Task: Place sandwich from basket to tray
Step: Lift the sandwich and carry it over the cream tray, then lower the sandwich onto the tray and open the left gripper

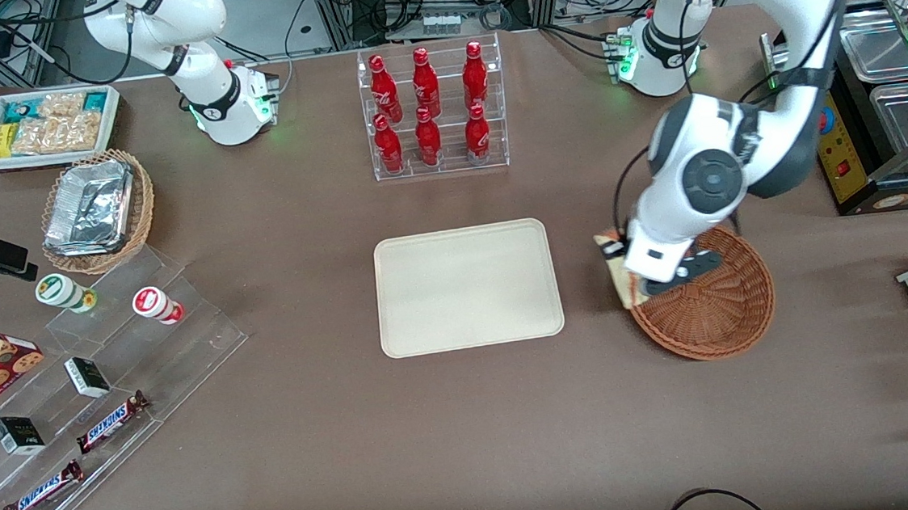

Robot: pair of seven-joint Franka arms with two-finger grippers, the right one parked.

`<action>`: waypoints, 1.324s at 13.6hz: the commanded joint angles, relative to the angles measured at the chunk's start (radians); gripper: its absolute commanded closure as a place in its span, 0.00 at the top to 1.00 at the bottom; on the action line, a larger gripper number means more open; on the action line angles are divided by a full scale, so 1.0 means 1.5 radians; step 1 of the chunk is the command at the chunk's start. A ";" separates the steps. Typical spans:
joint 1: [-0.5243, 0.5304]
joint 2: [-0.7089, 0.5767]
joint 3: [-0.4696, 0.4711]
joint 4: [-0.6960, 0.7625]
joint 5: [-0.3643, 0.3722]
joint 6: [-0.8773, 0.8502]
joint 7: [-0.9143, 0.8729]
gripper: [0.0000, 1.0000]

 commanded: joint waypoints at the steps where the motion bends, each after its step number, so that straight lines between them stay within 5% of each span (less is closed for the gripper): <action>1: -0.010 0.056 -0.053 0.038 0.005 0.040 -0.035 0.00; 5: -0.125 0.186 -0.052 0.162 0.112 0.048 -0.188 0.00; 9: -0.218 0.261 -0.048 0.242 0.128 0.051 -0.275 0.00; 12: -0.248 0.311 -0.048 0.287 0.168 0.050 -0.322 0.00; 18: -0.269 0.330 -0.027 0.301 0.171 0.050 -0.334 0.00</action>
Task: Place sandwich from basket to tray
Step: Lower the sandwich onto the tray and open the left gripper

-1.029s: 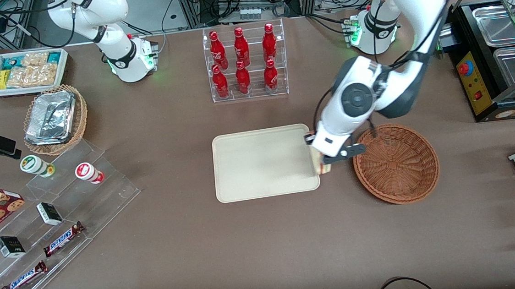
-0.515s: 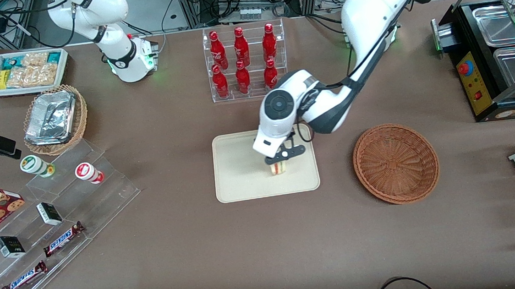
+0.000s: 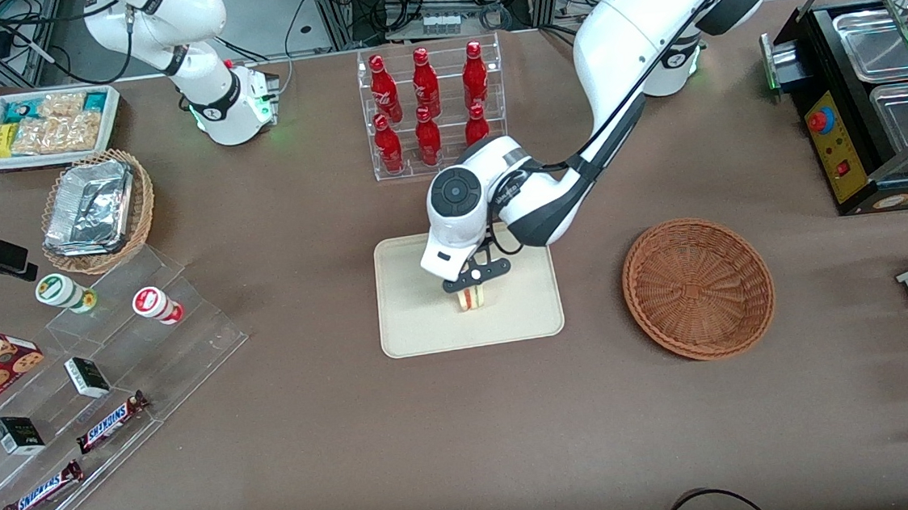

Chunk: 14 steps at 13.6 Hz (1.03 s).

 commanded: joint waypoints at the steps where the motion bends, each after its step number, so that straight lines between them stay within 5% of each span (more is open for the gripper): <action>1: -0.026 0.019 0.028 0.038 0.012 -0.011 -0.022 0.00; 8: -0.030 0.040 0.035 0.060 0.011 -0.012 -0.047 0.00; 9: -0.030 0.041 0.035 0.060 0.011 -0.012 -0.049 0.14; 11: -0.030 0.041 0.035 0.060 0.012 -0.012 -0.048 1.00; 14: -0.027 0.031 0.035 0.061 0.008 -0.018 -0.049 1.00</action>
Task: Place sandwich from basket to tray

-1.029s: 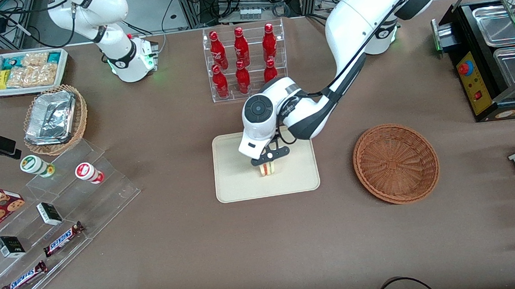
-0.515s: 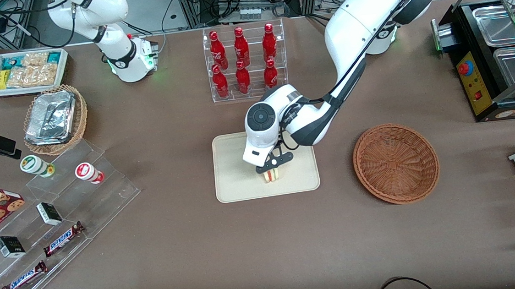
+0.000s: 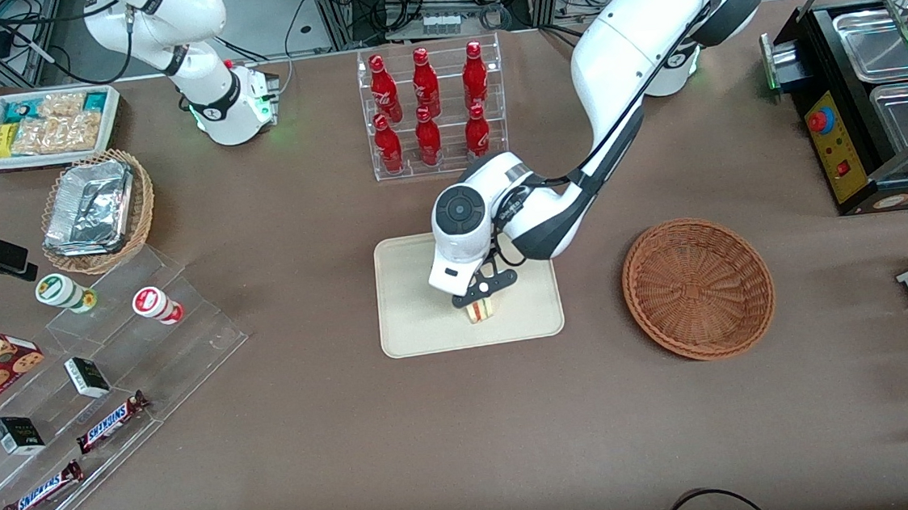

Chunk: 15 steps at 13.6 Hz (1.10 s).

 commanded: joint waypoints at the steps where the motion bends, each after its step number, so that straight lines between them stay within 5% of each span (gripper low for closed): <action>1: -0.009 -0.011 0.006 0.023 0.004 -0.031 -0.019 1.00; 6: -0.001 -0.082 0.001 0.069 -0.021 -0.150 0.019 1.00; 9: 0.039 -0.112 0.002 0.086 -0.096 -0.204 0.104 1.00; 15: 0.173 -0.166 0.006 0.071 -0.093 -0.323 0.412 1.00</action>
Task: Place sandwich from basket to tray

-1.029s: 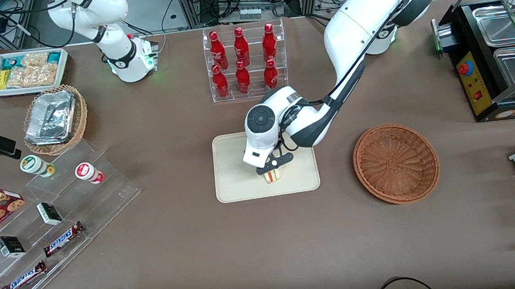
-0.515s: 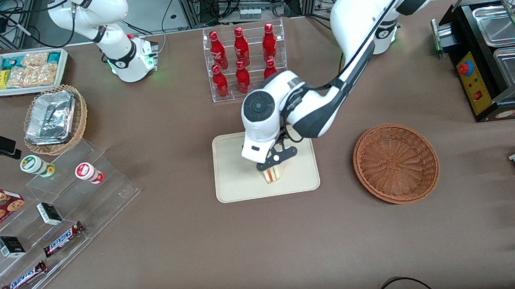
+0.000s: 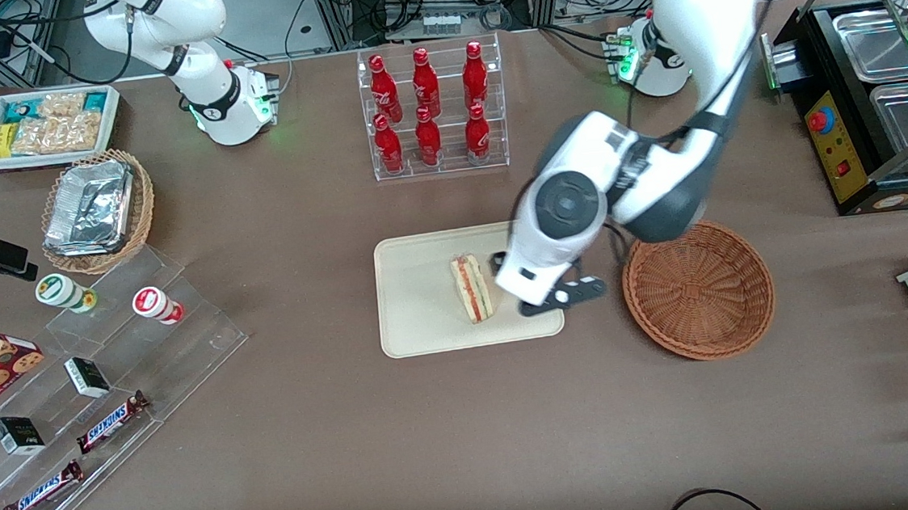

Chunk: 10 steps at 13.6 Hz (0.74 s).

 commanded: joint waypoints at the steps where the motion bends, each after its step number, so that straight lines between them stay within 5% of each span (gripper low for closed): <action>1: 0.029 -0.046 0.014 -0.034 0.010 -0.049 0.088 1.00; 10: 0.220 -0.236 0.029 -0.211 0.009 -0.056 0.423 1.00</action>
